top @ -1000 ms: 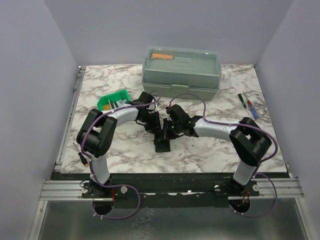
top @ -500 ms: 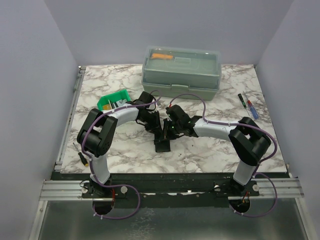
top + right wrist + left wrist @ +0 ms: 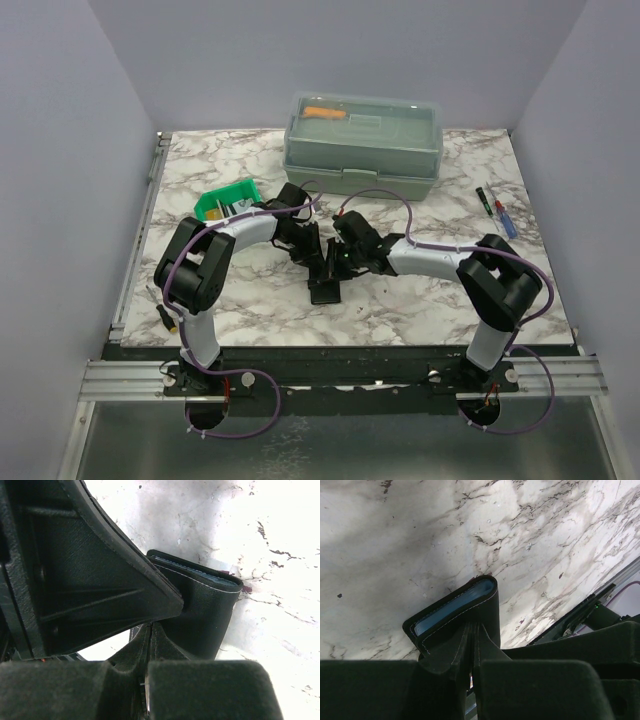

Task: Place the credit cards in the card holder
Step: Close the card holder at the center of the board.

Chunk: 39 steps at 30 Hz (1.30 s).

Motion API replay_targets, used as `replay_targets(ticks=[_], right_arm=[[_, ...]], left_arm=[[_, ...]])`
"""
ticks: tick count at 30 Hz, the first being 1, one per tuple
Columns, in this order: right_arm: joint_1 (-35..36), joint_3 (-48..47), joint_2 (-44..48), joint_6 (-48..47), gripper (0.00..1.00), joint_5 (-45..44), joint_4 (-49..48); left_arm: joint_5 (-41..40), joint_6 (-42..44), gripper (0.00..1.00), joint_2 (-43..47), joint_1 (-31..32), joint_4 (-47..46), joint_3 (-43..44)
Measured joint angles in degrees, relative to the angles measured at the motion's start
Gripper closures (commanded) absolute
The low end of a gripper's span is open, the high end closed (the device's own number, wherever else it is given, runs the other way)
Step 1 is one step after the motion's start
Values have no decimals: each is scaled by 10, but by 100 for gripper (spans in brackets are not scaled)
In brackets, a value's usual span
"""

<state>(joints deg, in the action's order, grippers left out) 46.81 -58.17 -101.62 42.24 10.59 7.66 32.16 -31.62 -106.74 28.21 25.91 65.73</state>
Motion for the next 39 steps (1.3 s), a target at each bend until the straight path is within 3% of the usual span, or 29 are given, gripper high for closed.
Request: replay_targets(ticks=[9, 24, 39], right_arm=[[-4, 33, 7, 13, 100, 9, -50], [-4, 31, 16, -3, 100, -8, -34], [-5, 64, 19, 5, 100, -8, -88]], left_arm=[[0, 2, 93, 0, 0, 0, 0], [0, 2, 93, -1, -1, 2, 1], [0, 3, 94, -1, -1, 2, 2]])
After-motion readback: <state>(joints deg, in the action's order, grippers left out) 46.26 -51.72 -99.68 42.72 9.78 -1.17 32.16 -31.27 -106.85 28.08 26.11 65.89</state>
